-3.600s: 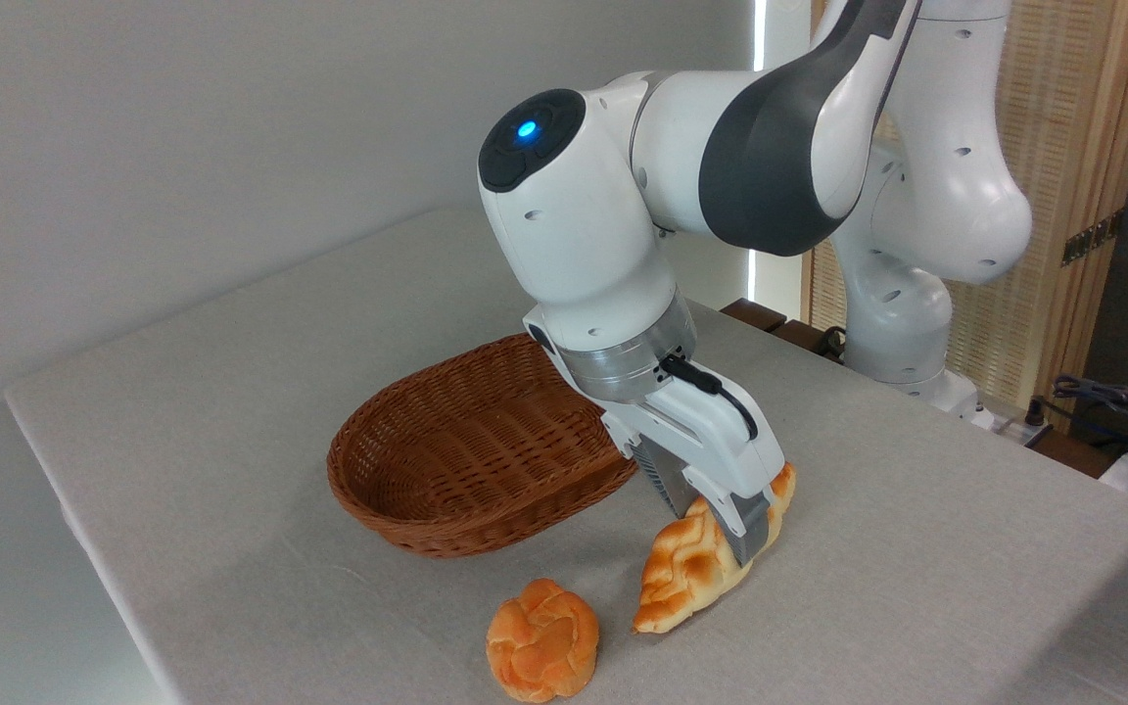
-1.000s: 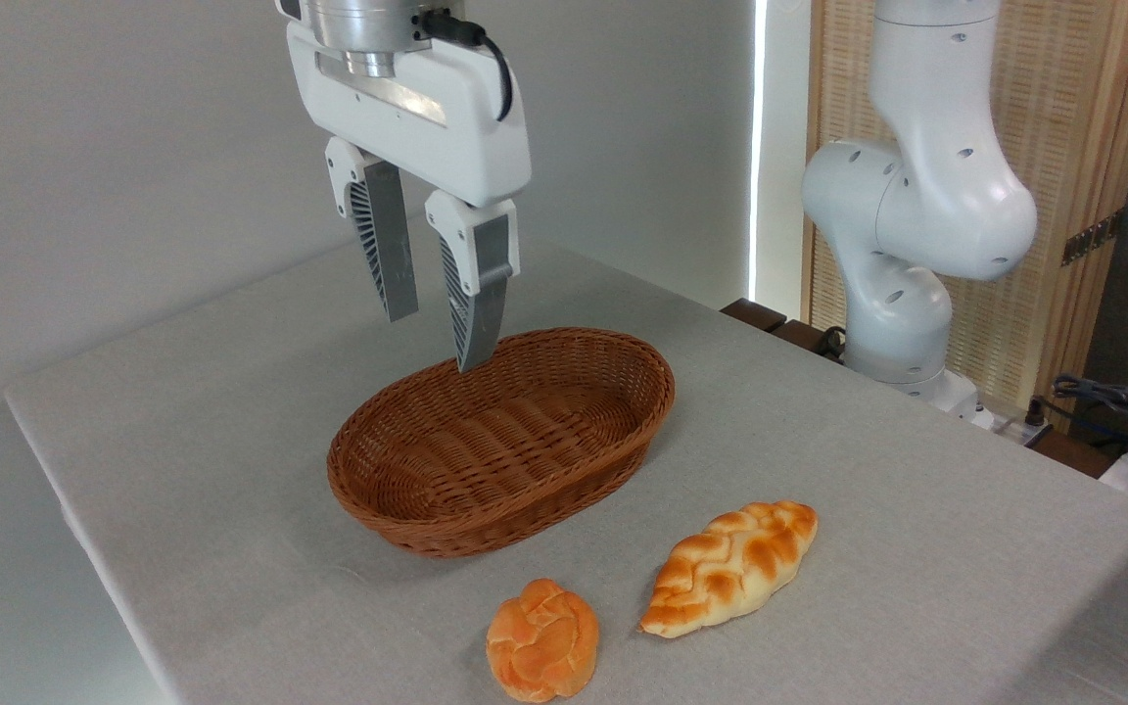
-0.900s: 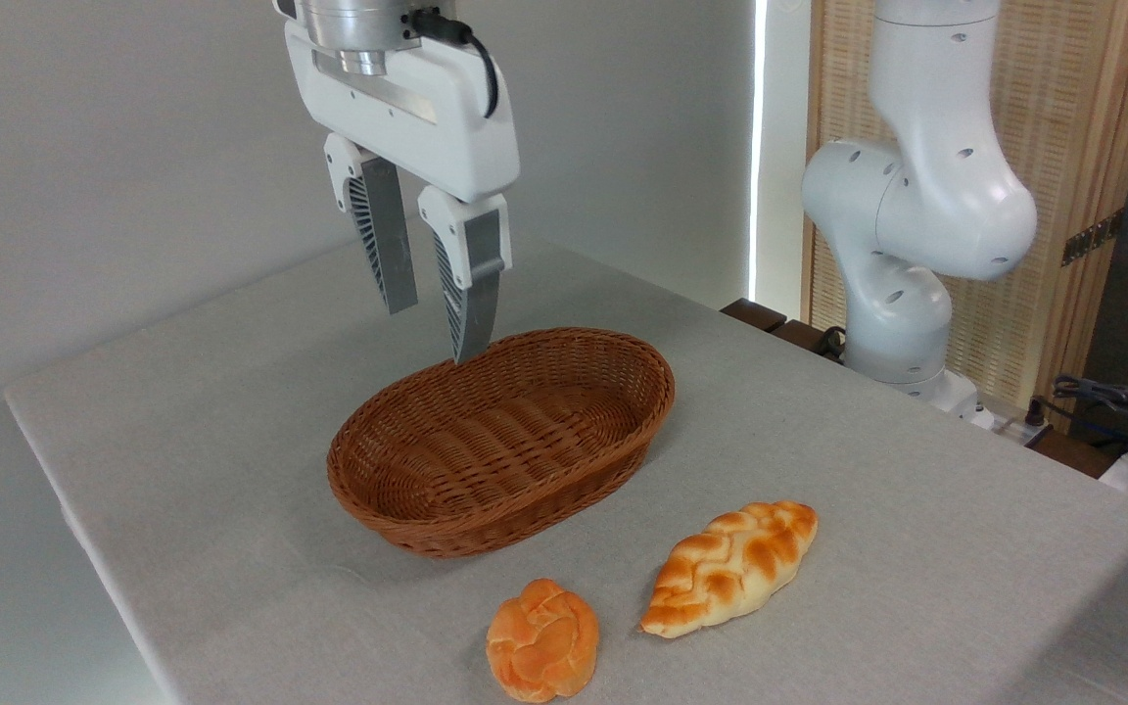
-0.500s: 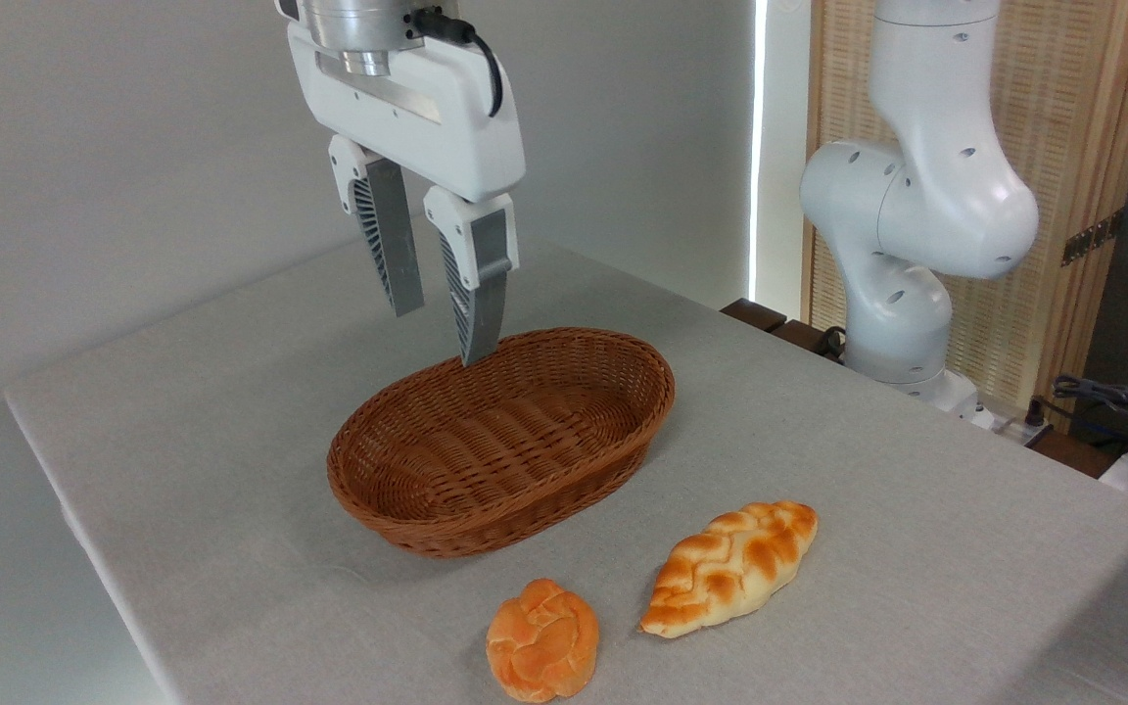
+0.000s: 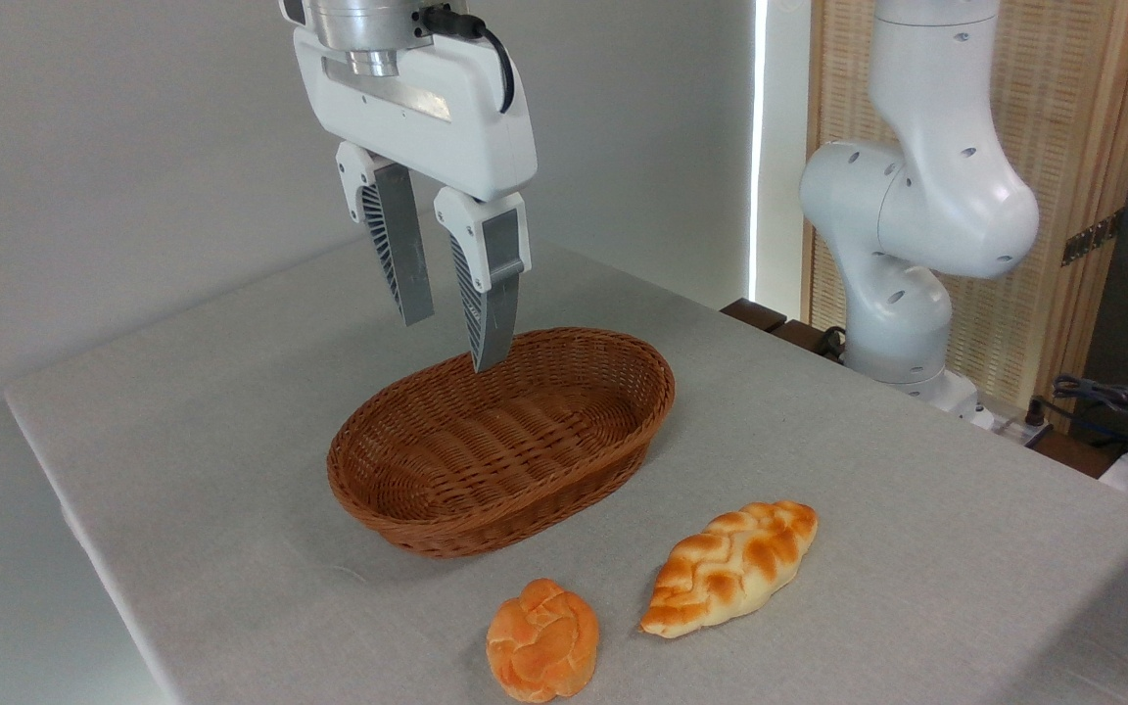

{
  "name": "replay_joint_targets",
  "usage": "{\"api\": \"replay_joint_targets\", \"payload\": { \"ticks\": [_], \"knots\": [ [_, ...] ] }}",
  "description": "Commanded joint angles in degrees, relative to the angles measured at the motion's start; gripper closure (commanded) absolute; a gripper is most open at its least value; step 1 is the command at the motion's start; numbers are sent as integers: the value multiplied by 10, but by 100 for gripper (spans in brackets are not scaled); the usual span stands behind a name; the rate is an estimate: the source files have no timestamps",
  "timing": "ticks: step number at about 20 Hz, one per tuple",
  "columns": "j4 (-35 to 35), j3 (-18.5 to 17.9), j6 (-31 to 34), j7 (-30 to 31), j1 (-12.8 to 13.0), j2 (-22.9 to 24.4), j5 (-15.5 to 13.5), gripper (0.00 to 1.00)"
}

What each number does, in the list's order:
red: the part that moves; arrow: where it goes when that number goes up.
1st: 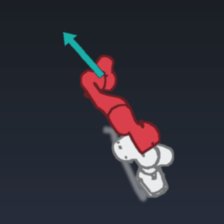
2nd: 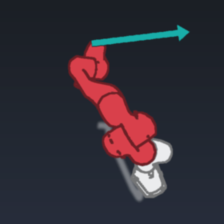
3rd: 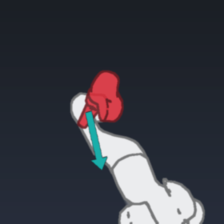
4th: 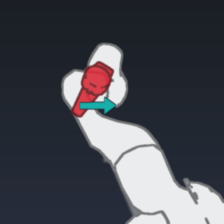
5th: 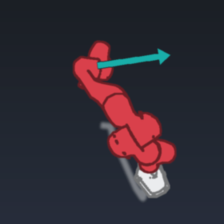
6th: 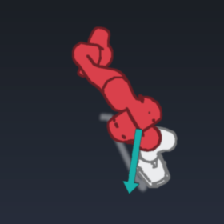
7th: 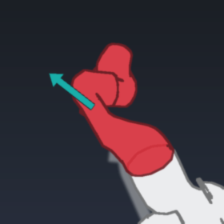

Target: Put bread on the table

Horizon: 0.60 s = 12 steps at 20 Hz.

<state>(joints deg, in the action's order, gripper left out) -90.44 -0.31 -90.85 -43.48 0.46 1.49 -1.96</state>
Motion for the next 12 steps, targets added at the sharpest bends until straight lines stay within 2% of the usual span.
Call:
{"api": "replay_joint_targets", "payload": {
  "ticks": [1,12],
  "knots": [
    [14,7,29,3,-6,-3,10,0],
    [14,5,28,3,-6,-3,13,0]
  ]
}}
